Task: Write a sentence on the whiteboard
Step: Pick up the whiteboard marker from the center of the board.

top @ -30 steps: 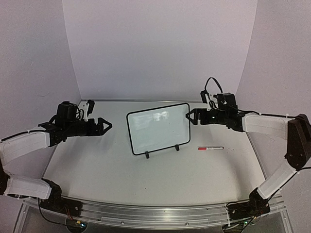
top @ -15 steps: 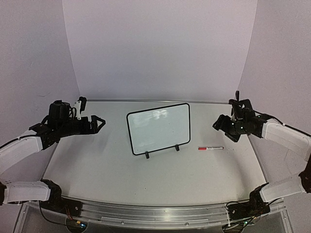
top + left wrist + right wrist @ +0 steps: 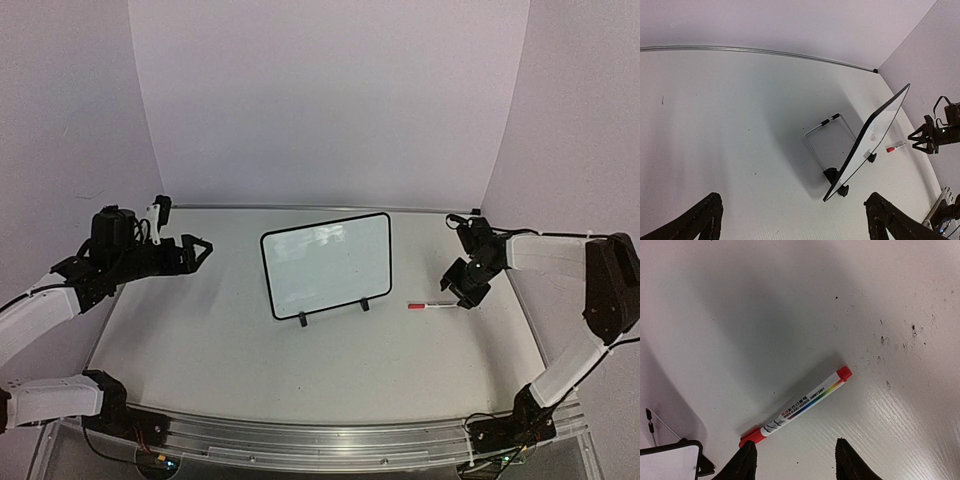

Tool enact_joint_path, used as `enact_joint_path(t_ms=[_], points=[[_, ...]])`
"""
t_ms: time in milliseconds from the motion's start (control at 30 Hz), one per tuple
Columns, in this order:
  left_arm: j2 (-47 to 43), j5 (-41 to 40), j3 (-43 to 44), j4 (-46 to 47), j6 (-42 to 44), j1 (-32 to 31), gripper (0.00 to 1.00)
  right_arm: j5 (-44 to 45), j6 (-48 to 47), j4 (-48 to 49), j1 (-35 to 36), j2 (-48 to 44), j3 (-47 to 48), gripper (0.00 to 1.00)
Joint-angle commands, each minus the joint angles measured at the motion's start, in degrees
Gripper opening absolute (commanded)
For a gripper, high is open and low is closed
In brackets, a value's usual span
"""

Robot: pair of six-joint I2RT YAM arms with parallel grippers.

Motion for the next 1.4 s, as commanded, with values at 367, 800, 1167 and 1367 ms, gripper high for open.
enact_joint_path(t_ms=[367, 800, 1167, 1367], points=[[-3.3, -0.1, -0.6, -2.6, 0.4, 0.3, 1.0, -0.6, 3.3, -1.3, -2.7, 9.2, 7.0, 0.5], [-3.7, -0.4, -0.5, -3.0, 0.5, 0.3, 1.0, -0.8, 2.8, -1.4, -3.1, 12.7, 7.4, 0.49], [-3.9, -1.2, -0.4, -3.2, 0.2, 0.3, 1.0, -0.2, 0.0, -1.5, -3.1, 16.0, 9.5, 0.28], [-3.8, 0.1, -0.2, -3.9, 1.2, 0.3, 0.99, -1.0, -1.1, -1.6, -3.1, 17.8, 11.0, 0.04]])
